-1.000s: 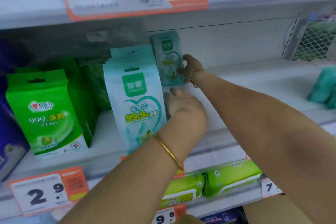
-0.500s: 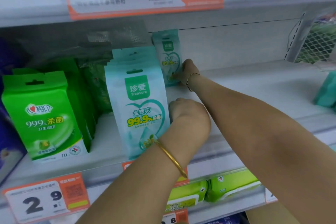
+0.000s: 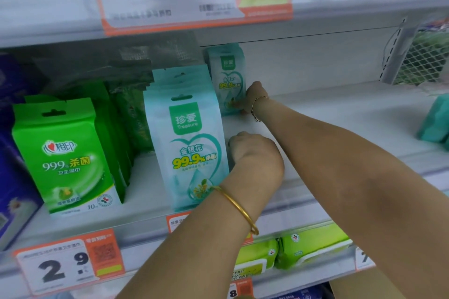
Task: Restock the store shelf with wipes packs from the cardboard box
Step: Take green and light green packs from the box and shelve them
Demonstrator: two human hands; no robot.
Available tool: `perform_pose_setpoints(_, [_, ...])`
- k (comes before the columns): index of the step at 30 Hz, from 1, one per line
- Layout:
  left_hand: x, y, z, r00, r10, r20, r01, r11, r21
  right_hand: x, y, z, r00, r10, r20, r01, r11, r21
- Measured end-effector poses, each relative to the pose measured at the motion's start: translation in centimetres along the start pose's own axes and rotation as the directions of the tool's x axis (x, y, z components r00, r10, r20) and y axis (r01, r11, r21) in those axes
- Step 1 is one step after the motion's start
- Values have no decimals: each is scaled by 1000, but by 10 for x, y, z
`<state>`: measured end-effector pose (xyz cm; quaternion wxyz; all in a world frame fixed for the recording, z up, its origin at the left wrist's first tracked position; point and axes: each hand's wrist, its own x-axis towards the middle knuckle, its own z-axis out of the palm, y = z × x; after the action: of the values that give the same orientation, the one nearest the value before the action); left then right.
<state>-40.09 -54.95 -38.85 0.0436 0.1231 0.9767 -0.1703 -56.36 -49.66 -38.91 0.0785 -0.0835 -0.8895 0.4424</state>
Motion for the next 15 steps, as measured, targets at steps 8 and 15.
perform_pose_setpoints(8, [-7,0,-6,999,22,26,-23,999,27,-13,-3,-30,996,37,81,-41,998,53])
perform_pose_setpoints(15, [-62,6,-26,919,16,-394,-122,961,-247,-139,3,-115,967,-255,8,253,960,118])
